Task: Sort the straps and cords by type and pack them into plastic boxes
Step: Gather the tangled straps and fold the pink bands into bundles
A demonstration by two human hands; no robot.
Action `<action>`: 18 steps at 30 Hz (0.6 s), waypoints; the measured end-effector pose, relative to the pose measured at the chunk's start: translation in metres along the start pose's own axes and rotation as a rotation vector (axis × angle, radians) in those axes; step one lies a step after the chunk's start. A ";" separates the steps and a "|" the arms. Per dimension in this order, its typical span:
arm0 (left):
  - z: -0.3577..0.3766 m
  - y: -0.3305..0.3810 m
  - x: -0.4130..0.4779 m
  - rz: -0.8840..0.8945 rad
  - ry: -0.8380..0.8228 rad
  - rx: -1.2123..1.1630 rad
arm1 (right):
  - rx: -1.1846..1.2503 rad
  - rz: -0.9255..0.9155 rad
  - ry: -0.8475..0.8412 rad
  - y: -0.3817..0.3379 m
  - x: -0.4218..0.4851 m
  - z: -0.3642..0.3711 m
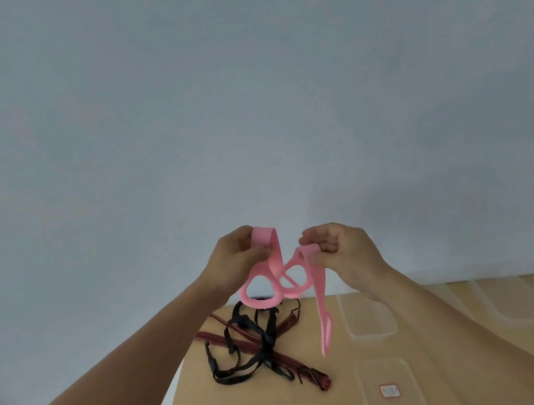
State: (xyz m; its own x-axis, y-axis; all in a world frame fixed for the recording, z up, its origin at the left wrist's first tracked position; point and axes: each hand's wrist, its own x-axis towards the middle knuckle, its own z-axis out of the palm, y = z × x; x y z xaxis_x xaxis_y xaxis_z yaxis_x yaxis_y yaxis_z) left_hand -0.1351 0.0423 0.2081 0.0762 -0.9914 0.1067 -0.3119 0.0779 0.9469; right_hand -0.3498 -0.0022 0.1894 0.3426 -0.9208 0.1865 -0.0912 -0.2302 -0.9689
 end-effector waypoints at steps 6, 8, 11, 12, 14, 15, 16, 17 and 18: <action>0.008 -0.001 -0.007 -0.122 0.040 -0.116 | -0.038 -0.016 -0.004 -0.007 -0.005 0.007; 0.012 -0.006 -0.009 -0.141 0.024 -0.068 | 0.005 -0.002 -0.013 -0.007 -0.007 0.013; 0.011 -0.013 -0.011 -0.113 -0.074 -0.085 | 0.049 0.000 -0.037 -0.010 -0.009 0.020; 0.009 -0.016 -0.012 -0.106 -0.115 -0.110 | 0.070 -0.005 -0.048 -0.012 -0.009 0.022; 0.004 -0.021 -0.013 -0.076 -0.192 -0.094 | 0.117 -0.018 -0.083 -0.016 -0.007 0.026; 0.003 -0.022 -0.013 -0.051 -0.218 -0.063 | 0.133 -0.018 -0.093 -0.018 -0.006 0.027; 0.002 -0.023 -0.013 -0.023 -0.225 -0.046 | 0.138 -0.015 -0.087 -0.020 -0.005 0.030; 0.001 -0.023 -0.012 0.001 -0.203 -0.049 | 0.129 -0.005 -0.056 -0.020 -0.004 0.033; 0.000 -0.022 -0.009 0.018 -0.153 -0.057 | 0.113 0.013 -0.006 -0.020 -0.004 0.036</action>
State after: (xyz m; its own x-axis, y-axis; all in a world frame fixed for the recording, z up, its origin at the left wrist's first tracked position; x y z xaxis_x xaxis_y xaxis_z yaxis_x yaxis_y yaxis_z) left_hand -0.1287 0.0498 0.1867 -0.0756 -0.9939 0.0799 -0.2573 0.0968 0.9615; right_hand -0.3154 0.0175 0.2019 0.3472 -0.9217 0.1731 0.0099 -0.1810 -0.9834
